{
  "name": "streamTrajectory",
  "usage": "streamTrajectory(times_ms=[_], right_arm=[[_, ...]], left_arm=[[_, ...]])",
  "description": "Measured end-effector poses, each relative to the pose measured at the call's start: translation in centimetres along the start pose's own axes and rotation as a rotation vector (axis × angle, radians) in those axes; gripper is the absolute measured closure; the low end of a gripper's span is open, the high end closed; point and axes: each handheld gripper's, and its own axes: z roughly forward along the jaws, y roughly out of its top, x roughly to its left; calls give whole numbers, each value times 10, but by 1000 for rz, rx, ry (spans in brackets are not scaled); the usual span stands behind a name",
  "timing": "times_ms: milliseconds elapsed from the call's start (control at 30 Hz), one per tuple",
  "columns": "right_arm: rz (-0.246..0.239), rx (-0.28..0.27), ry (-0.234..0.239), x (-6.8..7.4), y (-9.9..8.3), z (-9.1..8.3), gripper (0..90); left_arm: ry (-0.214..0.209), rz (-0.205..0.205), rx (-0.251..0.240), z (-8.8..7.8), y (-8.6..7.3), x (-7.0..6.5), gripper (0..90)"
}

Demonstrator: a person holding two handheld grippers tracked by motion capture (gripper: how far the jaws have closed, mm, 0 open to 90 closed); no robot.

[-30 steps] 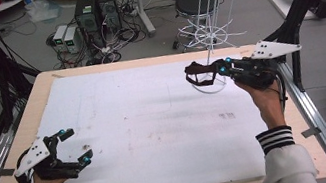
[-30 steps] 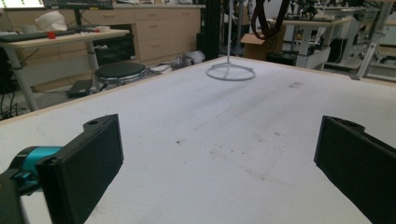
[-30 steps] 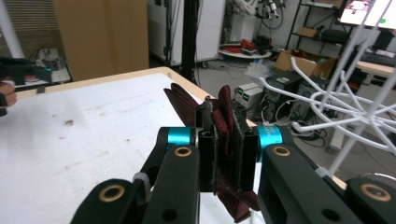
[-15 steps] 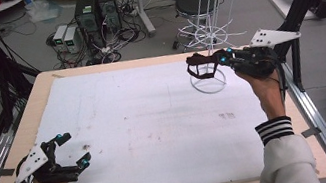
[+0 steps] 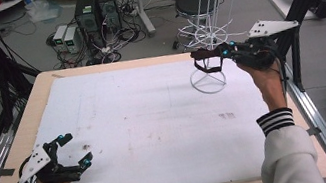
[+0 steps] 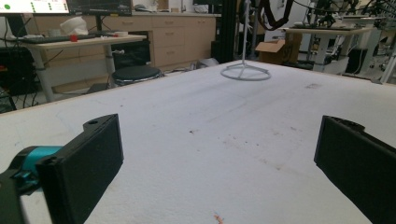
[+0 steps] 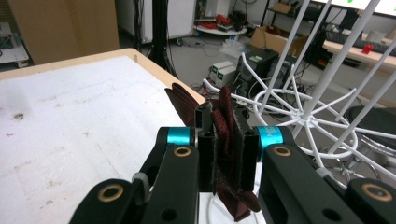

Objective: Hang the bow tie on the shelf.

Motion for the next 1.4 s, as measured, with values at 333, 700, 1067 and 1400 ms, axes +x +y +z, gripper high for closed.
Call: streamTrajectory(times_ms=[333, 700, 1067, 1400], right_arm=[[0, 37, -11, -8, 9, 9, 828], [21, 80, -29, -12, 7, 19, 827], [19, 87, -64, -15, 5, 25, 780], [21, 55, -108, -13, 6, 27, 670]], left_arm=[[4, -1, -1, -1, -1, 0, 17], [28, -12, -3, -2, -5, 3, 17], [47, -17, -5, 0, -8, 4, 17], [59, -19, -10, -1, -9, 4, 17]])
